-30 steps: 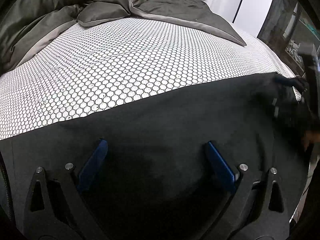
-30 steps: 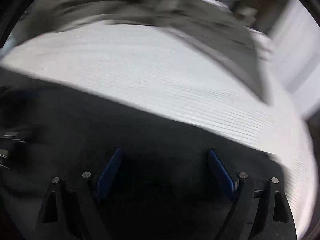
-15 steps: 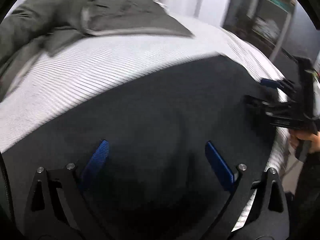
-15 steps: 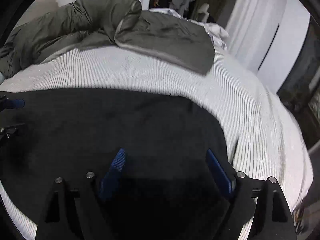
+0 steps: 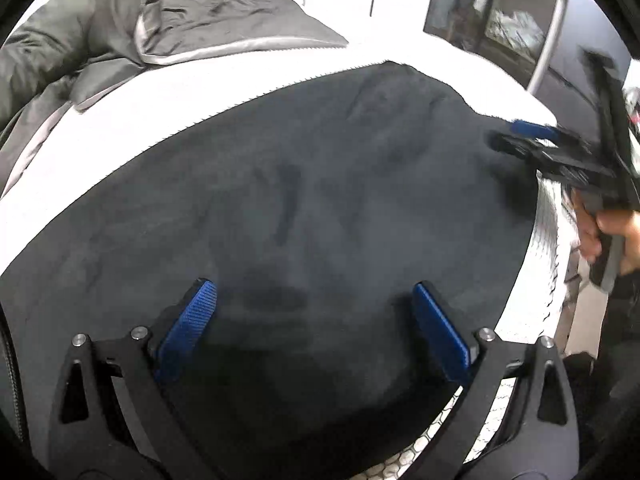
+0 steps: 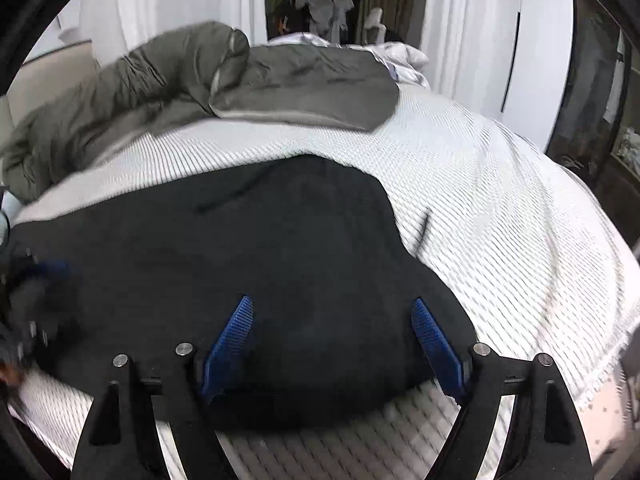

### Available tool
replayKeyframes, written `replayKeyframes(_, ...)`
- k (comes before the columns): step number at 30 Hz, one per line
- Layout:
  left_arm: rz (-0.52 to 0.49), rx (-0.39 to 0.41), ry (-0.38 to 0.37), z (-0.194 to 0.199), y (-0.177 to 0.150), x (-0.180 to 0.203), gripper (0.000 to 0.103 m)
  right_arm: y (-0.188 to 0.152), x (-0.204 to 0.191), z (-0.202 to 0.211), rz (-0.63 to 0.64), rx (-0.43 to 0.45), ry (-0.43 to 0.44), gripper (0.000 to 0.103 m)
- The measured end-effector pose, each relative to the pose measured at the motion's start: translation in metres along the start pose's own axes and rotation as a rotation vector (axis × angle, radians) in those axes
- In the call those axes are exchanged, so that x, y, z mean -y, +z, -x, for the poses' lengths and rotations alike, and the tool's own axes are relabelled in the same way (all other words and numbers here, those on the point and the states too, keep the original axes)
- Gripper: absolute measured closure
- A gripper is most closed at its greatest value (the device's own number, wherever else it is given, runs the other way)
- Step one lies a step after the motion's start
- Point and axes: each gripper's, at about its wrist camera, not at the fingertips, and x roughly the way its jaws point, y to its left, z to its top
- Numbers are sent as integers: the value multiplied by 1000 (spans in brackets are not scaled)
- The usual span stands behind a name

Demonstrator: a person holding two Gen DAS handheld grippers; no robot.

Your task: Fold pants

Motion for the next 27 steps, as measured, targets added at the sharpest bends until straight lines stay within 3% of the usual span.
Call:
replayKeyframes(2,-8,-33,13,-13,-5,1,5,-1,-2,-20,13,-68,-41,37)
replayKeyframes(4,-2,-28,4,-16,-7,-1,3,-8,2,-29,44,-101,-65,38)
replayKeyframes(8,3,-28,-2,-16,-6,-5,3,-18,7,-6,65,-117,-46,37)
replayKeyframes(10,11,-7,10,-12,-2,-5,4,-13,0,12,72,-47,-59,37)
replayKeyframes(14,-5,67,-31,2,-1,7,4,3,-27,14,64,9,33,37)
replayKeyframes(18,-60,15,-32,-10,-6,14,4,5,-82,-13,214,-57,186,37)
replayKeyframes(21,-56,-13,-16,-12,-13,11,3,-18,-103,-22,356,-107,158,38)
replayKeyframes(23,-49,-15,-9,-7,-19,4,2,-23,-90,-19,334,-99,139,37)
replayKeyframes(25,-21,-18,13,2,-31,-8,1,-25,-61,-13,250,-85,61,37)
replayKeyframes(27,10,-18,31,10,-41,-19,1,-26,-46,-4,193,-60,72,37)
